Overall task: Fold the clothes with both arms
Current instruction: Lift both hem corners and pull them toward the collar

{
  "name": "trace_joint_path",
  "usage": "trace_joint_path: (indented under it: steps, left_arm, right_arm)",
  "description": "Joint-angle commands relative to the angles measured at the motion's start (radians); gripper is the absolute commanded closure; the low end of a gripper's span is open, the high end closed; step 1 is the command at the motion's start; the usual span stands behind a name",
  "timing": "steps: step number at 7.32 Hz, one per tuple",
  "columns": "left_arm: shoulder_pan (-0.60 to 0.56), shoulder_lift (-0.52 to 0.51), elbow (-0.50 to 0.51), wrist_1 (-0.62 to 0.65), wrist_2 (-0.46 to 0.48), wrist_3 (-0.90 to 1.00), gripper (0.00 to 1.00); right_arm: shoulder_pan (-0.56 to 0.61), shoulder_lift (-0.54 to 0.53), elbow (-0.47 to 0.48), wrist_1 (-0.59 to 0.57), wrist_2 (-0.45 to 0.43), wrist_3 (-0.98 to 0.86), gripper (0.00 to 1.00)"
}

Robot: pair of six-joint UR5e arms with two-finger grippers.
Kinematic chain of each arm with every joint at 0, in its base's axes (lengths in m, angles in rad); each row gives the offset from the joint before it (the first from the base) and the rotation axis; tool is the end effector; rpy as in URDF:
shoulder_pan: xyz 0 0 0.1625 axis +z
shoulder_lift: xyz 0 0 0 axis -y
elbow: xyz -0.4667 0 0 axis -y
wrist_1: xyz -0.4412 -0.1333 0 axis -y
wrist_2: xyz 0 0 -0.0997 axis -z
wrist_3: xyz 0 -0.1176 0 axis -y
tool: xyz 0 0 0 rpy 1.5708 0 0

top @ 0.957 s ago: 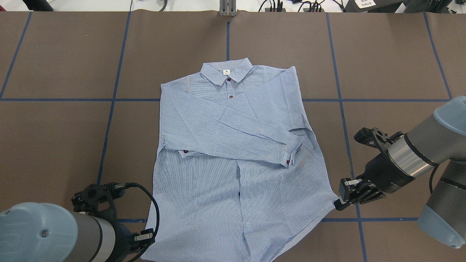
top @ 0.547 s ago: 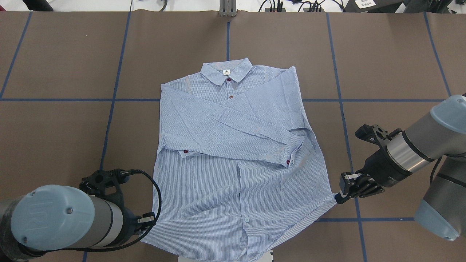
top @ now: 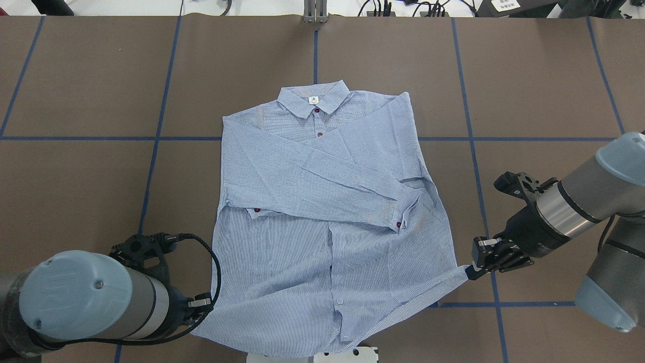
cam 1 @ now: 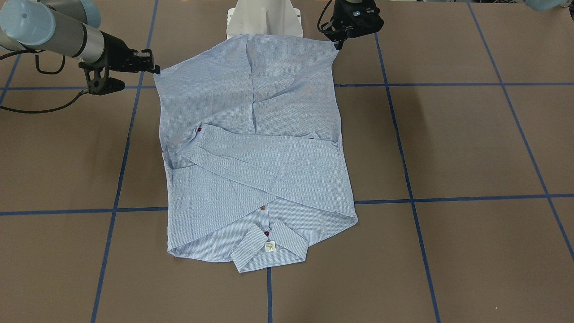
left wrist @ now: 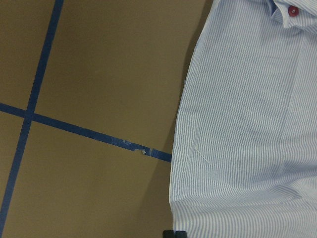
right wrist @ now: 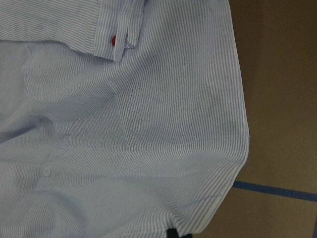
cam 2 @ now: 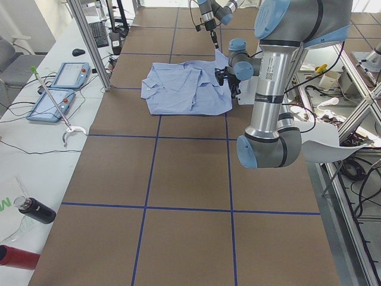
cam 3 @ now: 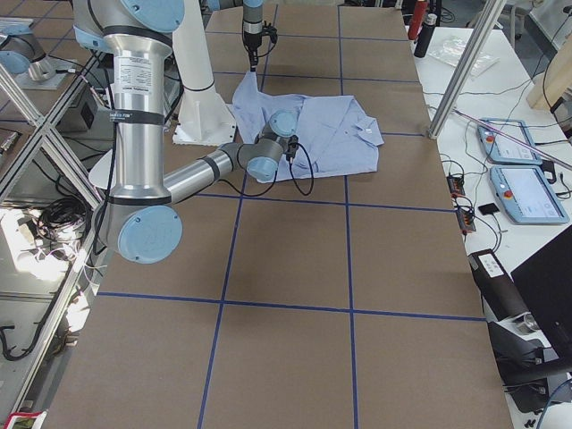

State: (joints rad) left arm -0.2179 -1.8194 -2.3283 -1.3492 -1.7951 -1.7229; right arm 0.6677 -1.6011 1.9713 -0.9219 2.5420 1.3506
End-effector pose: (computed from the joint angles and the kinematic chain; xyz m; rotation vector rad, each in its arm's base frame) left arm 0.4675 -0.2132 0.2529 -0.1874 0.7899 -0.2616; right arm -0.3749 -0.3417 0.4192 -0.3913 -1.2095 -0.1086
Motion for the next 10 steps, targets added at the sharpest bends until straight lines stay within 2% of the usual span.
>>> trace_joint_path:
  steps: [1,10]
  left_arm:
    - [0.000,-0.001,0.017,-0.001,-0.006,-0.003,1.00]
    - [-0.001,0.000,0.018,0.001,-0.039,-0.009,1.00]
  right_arm:
    - [0.003,0.000,0.000,0.000,0.000,0.005,1.00]
    - [0.012,-0.010,-0.006,-0.009,-0.035,0.008,1.00]
